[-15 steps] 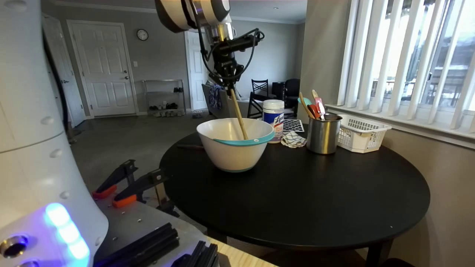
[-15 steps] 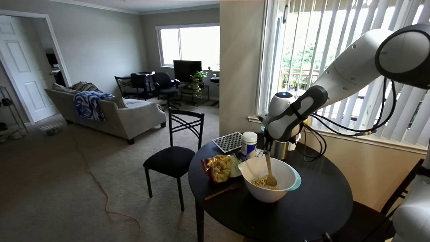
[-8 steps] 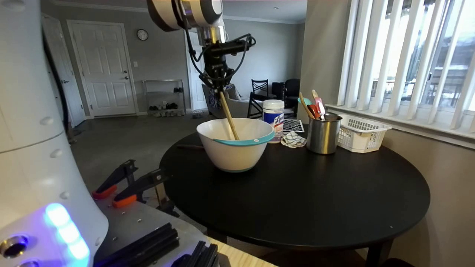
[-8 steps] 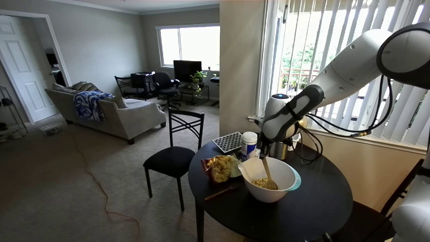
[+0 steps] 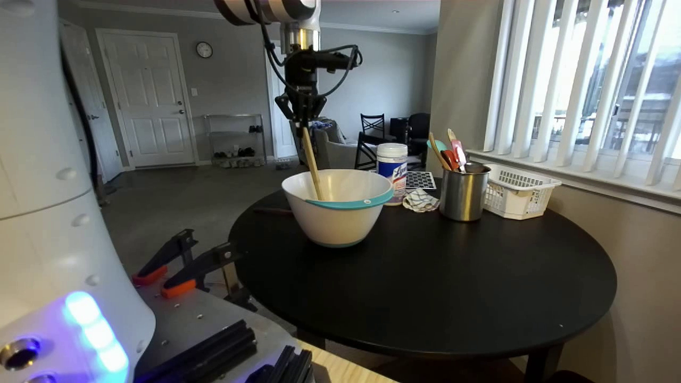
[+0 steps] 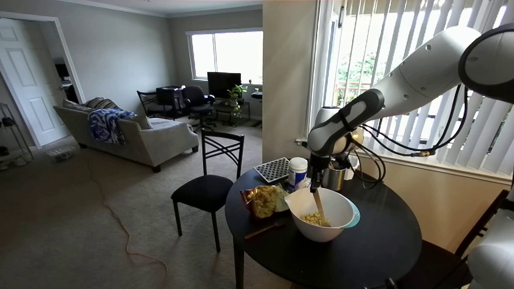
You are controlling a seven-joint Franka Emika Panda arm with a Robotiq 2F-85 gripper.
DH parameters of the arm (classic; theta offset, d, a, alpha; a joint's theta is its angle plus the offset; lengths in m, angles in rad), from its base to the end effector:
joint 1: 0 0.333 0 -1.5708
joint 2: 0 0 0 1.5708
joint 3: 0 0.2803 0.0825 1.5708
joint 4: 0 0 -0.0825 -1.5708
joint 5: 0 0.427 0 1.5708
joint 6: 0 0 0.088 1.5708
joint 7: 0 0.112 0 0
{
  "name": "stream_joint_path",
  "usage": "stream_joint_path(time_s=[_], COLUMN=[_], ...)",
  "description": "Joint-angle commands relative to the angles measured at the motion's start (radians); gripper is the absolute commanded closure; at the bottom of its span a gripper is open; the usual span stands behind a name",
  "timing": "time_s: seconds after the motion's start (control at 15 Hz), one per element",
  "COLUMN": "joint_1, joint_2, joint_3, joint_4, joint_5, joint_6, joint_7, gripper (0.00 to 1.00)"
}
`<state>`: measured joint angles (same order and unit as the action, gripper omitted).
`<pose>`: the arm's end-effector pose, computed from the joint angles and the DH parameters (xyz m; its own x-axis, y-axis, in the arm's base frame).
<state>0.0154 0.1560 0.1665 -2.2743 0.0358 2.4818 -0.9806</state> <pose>0.5506 0.1030 0.2214 0.4232 0.9033 0.0701 0.9050 -0.4252 0.0163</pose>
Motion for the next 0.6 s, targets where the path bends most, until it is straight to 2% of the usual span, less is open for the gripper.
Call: stream_joint_path(time_s=[0.0,0.13,0.53], joint_1=[0.0,0.011,0.048], joint_2=[-0.028,-0.036,-0.014], joint_3=[0.002,-0.002,-0.008], joint_4=[0.003,-0.006,0.016], joint_5=[0.043,-0.008,-0.171], joint_6=[-0.053,-0.039,-0.058], joint_7=[-0.079,-0.117,-0.108], gripper=[0.94,0.94,0.94])
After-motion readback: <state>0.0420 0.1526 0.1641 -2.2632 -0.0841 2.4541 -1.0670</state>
